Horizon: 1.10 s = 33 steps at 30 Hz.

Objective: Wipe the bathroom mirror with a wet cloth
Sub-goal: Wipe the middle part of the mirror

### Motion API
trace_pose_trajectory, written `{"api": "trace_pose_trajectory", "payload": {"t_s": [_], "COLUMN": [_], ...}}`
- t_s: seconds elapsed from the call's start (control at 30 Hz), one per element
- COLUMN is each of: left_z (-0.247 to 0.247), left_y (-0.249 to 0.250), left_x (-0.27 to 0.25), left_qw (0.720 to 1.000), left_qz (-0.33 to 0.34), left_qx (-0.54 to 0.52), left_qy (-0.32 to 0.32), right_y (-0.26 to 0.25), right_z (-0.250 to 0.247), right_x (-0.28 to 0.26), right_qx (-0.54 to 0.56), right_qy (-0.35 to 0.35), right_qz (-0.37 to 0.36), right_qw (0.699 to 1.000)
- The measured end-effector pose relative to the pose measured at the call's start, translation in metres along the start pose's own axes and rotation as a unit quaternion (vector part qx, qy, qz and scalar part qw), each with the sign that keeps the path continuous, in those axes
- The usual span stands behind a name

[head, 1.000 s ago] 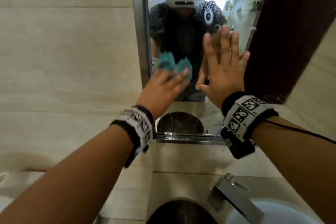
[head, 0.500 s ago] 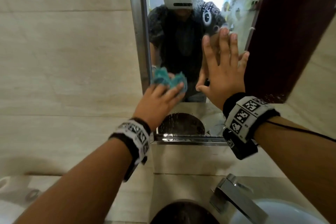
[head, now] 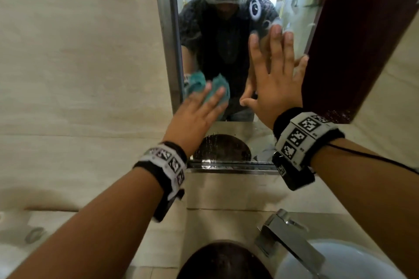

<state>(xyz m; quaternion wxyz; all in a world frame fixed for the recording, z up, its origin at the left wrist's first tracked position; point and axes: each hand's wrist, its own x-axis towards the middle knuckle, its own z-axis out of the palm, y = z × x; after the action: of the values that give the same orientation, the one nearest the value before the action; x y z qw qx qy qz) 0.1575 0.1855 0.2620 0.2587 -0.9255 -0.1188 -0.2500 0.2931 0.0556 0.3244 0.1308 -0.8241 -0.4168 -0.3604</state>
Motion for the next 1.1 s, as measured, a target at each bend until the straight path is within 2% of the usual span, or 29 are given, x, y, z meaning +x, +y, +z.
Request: {"api": "trace_pose_trajectory", "payload": {"t_s": [0.07,0.1,0.17,0.3,0.4,0.47,0.53,0.63,0.7,0.73,0.83,0.9,0.97,1.1], "left_z": [0.014,0.017,0.017,0.005,0.001,0.016,0.040,0.055,0.047,0.039,0.015,0.013,0.029,0.070], "left_y": [0.016,0.018,0.015,-0.008,-0.015,-0.009,0.008,0.027,0.024,0.021,0.009,0.011,0.022,0.048], "left_x": [-0.023,-0.029,-0.031,-0.006,0.018,0.014,-0.005,-0.032,-0.029,-0.022,0.011,0.024,0.019,-0.019], "left_qw": [0.993,0.993,0.999,0.995,0.985,0.982,0.985,0.992,0.994,0.994,0.984,0.976,0.979,0.987], "left_qz": [0.011,0.012,0.013,-0.029,-0.053,-0.059,-0.029,0.044,0.069,0.063,-0.031,-0.066,-0.043,0.088], "left_qx": [0.011,0.006,-0.010,-0.003,-0.049,-0.062,-0.063,-0.067,-0.054,-0.046,-0.058,-0.071,-0.063,-0.084], "left_qy": [-0.117,-0.115,-0.043,0.097,0.159,0.169,0.158,0.094,0.070,0.074,0.165,0.193,0.188,0.108], "right_y": [0.002,0.004,0.006,0.008,0.006,0.006,0.008,0.010,0.010,0.010,0.010,0.009,0.010,0.010], "right_z": [0.002,0.004,0.013,0.037,0.048,0.052,0.054,0.053,0.053,0.054,0.057,0.058,0.058,0.056], "right_x": [-0.005,-0.011,-0.029,-0.051,-0.049,-0.050,-0.052,-0.052,-0.052,-0.052,-0.052,-0.053,-0.054,-0.053], "right_qx": [-0.003,-0.001,0.002,-0.017,-0.038,-0.045,-0.044,-0.041,-0.037,-0.035,-0.036,-0.041,-0.046,-0.033], "right_qy": [0.013,0.023,0.030,-0.014,-0.015,-0.011,-0.007,-0.003,-0.005,-0.005,-0.003,0.000,0.002,0.012], "right_qz": [-0.008,-0.010,-0.006,0.015,0.029,0.021,0.012,0.006,0.007,0.007,0.009,0.007,0.008,0.003], "right_qw": [1.000,1.000,1.000,1.000,0.999,0.999,0.999,0.999,0.999,0.999,0.999,0.999,0.999,0.999]}}
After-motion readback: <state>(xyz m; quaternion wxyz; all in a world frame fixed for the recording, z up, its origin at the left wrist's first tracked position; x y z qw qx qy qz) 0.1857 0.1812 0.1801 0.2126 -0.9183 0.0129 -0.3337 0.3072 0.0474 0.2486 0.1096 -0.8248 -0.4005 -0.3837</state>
